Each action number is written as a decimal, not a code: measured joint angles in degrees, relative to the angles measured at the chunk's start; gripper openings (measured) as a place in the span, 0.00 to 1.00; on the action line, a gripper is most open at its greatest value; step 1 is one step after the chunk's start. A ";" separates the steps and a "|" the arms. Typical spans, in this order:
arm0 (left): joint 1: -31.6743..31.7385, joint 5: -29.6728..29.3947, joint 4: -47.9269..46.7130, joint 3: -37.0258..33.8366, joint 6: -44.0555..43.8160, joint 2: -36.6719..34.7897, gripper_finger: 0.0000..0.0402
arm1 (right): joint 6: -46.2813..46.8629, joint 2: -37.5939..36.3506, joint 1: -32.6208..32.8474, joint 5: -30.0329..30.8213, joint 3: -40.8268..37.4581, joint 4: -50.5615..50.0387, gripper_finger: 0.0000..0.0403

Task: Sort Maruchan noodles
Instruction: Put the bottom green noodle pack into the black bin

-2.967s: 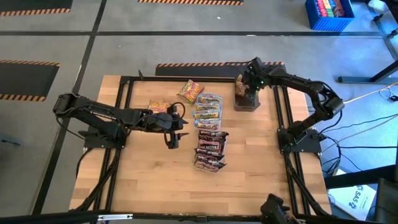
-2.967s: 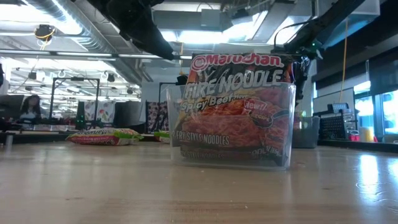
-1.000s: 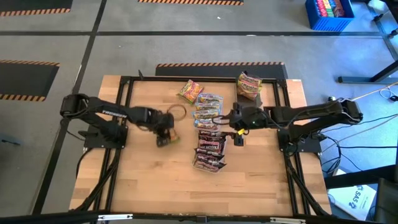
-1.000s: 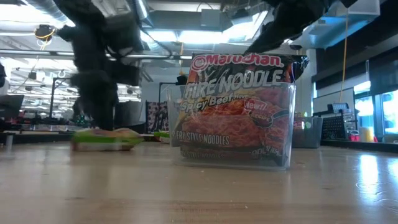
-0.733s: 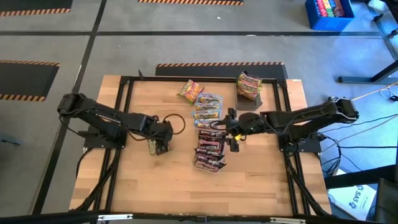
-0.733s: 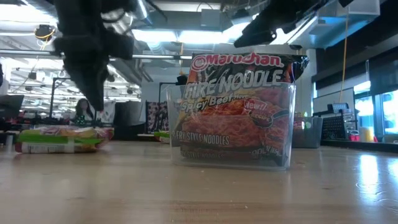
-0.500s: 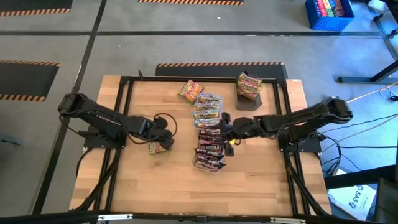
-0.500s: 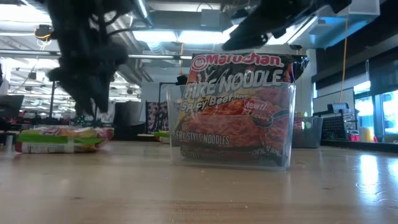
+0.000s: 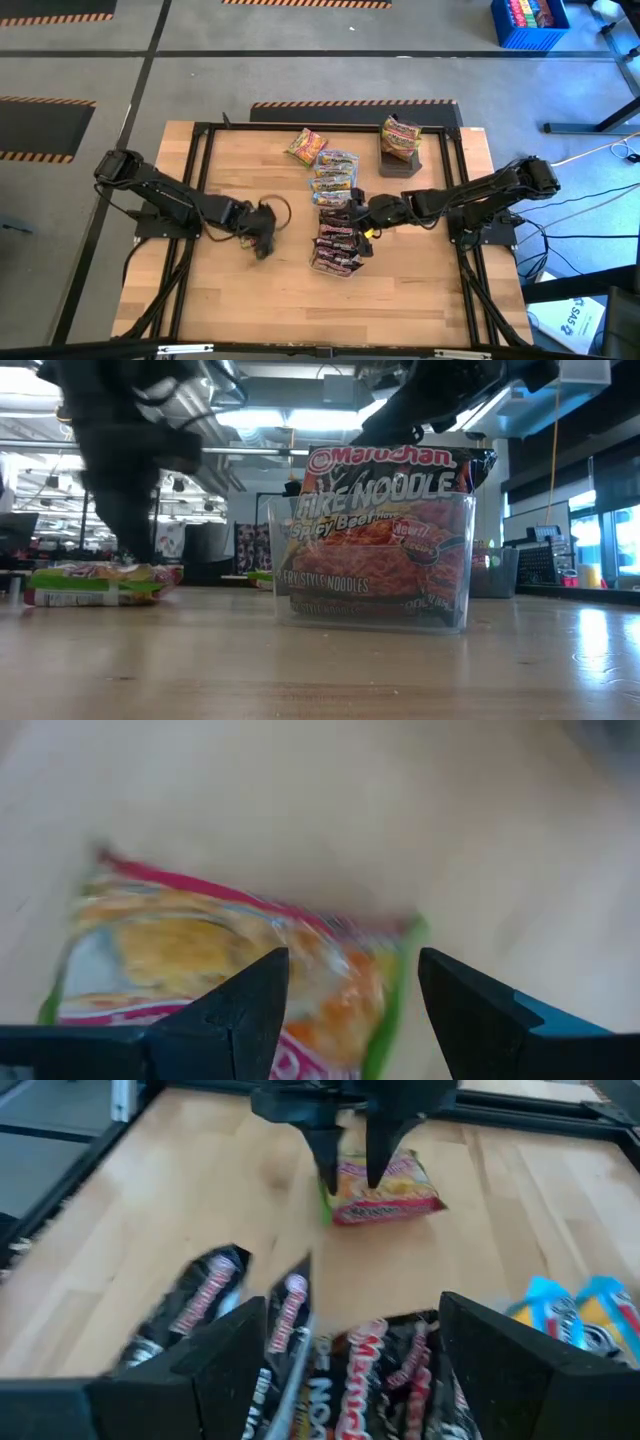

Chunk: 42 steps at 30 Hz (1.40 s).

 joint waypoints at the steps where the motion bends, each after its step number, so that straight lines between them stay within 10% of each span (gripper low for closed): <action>1: -1.60 0.82 -0.26 0.00 4.04 0.00 0.55 | 0.07 0.00 0.46 -0.25 0.02 0.11 0.70; 8: -8.16 1.29 -3.05 1.06 7.24 -1.46 0.55 | 0.36 0.17 3.02 1.75 0.00 1.82 0.70; 17: -5.11 -15.11 -12.66 4.70 -25.25 -2.46 0.55 | 0.33 0.26 3.18 2.67 0.02 6.82 0.70; 42: 3.71 -8.02 -9.36 0.40 -32.00 -1.79 0.55 | 0.65 0.26 3.20 3.52 0.02 5.08 0.70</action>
